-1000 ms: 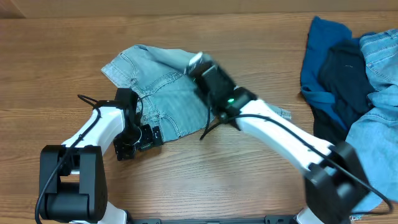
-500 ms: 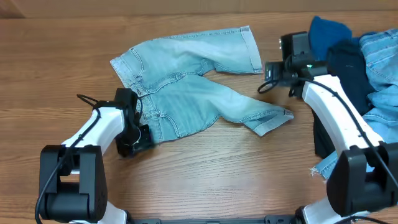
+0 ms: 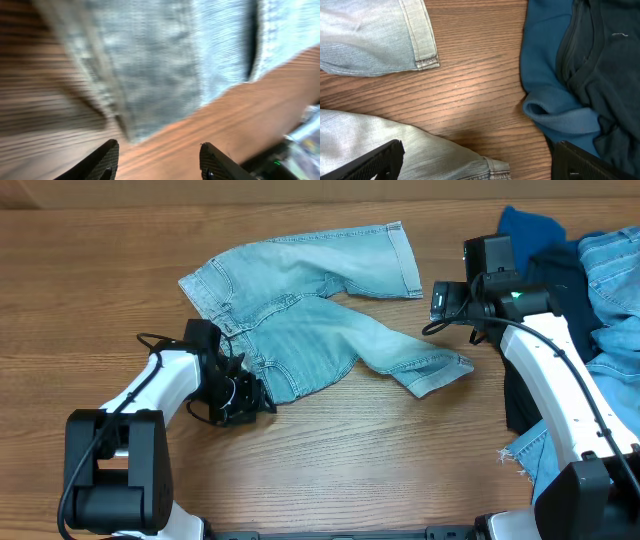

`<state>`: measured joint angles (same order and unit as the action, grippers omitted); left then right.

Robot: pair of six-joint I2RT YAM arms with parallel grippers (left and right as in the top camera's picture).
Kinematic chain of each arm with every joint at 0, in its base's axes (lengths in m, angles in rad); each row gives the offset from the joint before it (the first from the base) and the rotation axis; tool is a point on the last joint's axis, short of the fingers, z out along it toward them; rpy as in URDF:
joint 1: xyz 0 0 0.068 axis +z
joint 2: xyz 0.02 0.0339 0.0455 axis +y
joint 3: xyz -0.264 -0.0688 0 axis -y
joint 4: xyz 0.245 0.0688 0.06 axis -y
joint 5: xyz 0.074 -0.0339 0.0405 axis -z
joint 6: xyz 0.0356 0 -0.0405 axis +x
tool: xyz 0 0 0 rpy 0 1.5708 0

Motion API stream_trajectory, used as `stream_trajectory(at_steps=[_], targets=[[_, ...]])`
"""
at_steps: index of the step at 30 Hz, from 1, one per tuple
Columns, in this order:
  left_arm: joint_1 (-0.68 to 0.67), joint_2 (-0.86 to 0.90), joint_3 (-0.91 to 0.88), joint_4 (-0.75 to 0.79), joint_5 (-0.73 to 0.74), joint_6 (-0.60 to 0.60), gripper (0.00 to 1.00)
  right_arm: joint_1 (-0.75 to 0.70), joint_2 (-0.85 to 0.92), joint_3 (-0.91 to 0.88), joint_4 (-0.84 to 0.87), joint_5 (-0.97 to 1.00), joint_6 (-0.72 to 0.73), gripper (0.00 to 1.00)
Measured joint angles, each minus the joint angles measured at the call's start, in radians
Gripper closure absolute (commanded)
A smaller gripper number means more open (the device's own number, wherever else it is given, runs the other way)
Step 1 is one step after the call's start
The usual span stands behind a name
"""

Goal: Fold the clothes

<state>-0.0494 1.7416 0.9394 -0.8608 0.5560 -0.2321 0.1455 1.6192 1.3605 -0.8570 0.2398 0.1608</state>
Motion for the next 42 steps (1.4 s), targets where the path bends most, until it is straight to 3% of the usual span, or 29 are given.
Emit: stream_trajectory(at_steps=[5, 14, 19, 21, 24, 27, 32, 42], targets=[[0.04, 0.0, 0.002, 0.074, 0.085, -0.043, 0.42, 0.0, 0.0, 0.0, -0.001, 0.0, 0.001, 0.0], [0.041, 0.002, 0.004, 0.064, 0.032, -0.08, 0.35, 0.0, 0.0, 0.0, -0.001, 0.0, 0.003, 0.0], [0.041, 0.003, 0.004, 0.139, -0.045, -0.085, 0.29, 0.0, 0.0, 0.0, 0.0, 0.0, 0.003, 0.0], [0.036, 0.003, 0.004, 0.173, -0.054, -0.1, 0.31, 0.0, 0.0, 0.0, 0.0, 0.0, 0.003, 0.0], [0.006, 0.003, 0.004, 0.18, -0.066, -0.116, 0.49, 0.0, 0.0, 0.0, 0.0, 0.0, 0.003, 0.0], [-0.027, 0.003, 0.004, 0.2, -0.075, -0.13, 0.51, 0.0, 0.0, 0.0, -0.001, 0.0, 0.003, 0.0], [-0.041, 0.003, 0.004, 0.195, -0.081, -0.137, 0.27, 0.0, 0.0, 0.0, -0.004, 0.0, 0.003, 0.0], [-0.041, 0.003, 0.006, 0.171, -0.025, -0.14, 0.27, 0.0, 0.0, 0.0, -0.005, 0.0, 0.003, 0.0]])
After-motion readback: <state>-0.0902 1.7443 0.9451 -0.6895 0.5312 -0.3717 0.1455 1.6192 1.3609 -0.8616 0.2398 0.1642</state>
